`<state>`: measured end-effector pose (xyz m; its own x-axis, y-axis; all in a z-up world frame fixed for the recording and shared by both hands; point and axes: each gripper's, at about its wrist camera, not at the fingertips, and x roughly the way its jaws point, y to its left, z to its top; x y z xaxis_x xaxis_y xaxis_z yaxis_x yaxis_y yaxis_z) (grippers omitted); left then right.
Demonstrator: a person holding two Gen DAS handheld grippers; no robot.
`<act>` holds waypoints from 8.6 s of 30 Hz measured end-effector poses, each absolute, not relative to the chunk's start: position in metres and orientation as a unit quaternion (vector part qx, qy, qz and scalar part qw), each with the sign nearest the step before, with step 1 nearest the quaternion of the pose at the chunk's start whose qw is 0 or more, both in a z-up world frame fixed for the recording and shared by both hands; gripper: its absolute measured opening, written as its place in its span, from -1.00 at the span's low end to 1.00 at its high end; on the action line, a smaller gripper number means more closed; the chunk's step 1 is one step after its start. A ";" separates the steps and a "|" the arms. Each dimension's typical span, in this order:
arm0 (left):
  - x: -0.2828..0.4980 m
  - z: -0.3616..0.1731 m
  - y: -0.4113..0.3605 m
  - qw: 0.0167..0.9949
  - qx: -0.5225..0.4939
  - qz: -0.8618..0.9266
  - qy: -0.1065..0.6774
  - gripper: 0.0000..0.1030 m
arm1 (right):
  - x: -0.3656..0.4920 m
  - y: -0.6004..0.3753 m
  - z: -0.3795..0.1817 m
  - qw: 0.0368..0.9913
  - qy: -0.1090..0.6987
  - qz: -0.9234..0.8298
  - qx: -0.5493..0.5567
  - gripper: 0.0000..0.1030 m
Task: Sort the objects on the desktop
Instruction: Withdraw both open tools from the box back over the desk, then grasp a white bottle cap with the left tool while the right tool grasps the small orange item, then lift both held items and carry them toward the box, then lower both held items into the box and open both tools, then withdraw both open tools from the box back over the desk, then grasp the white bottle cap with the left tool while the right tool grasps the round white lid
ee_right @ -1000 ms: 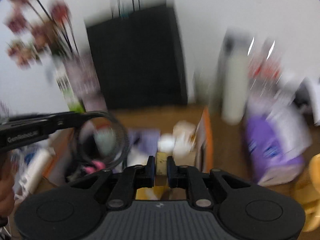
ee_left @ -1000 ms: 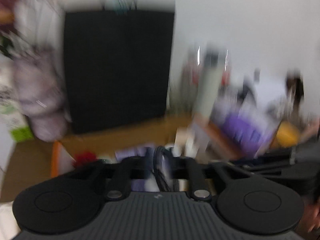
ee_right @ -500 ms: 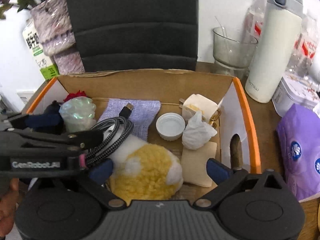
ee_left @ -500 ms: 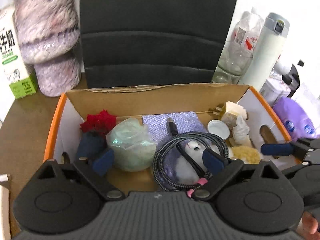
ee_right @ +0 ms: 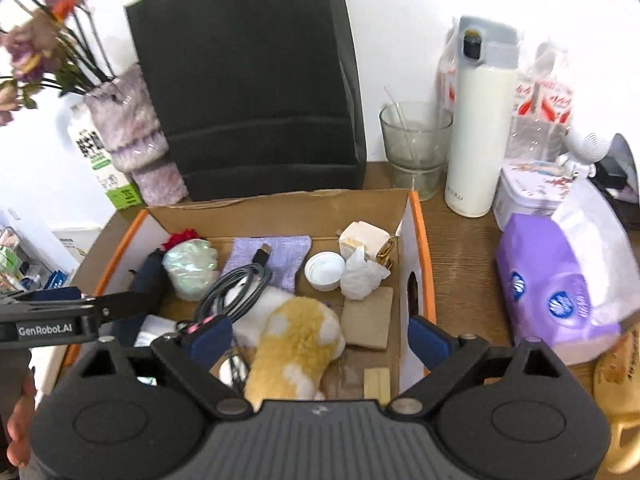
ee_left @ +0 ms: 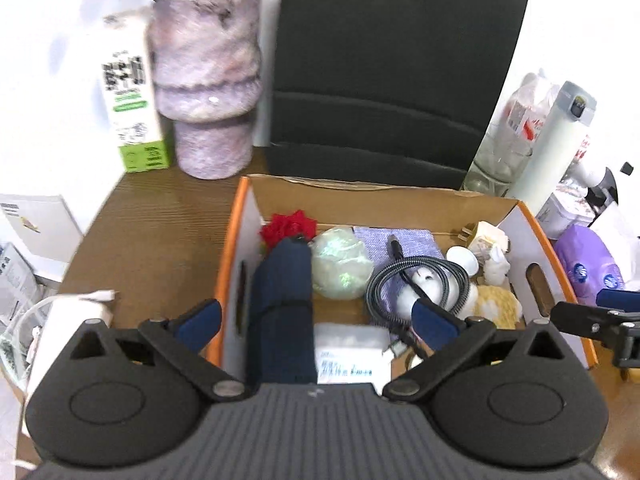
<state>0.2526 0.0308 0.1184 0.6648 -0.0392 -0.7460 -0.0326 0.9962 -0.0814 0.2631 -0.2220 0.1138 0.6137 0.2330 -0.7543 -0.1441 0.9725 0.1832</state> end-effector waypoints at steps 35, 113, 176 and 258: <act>-0.174 0.029 -0.027 0.985 0.018 -0.011 0.173 -0.90 | -0.163 -0.208 0.032 0.973 0.212 0.096 0.001 -0.93; -0.091 0.057 -0.081 0.968 0.016 -0.079 0.236 -0.43 | -0.116 -0.243 0.025 0.964 0.222 0.143 0.028 -0.73; 0.299 0.105 0.024 0.939 -0.072 -0.064 0.329 0.06 | 0.381 -0.217 0.045 0.866 0.436 0.170 0.177 -0.33; 0.145 0.008 -0.118 0.936 0.051 -0.155 0.311 0.65 | 0.147 -0.285 -0.002 0.928 0.336 0.157 -0.022 -0.27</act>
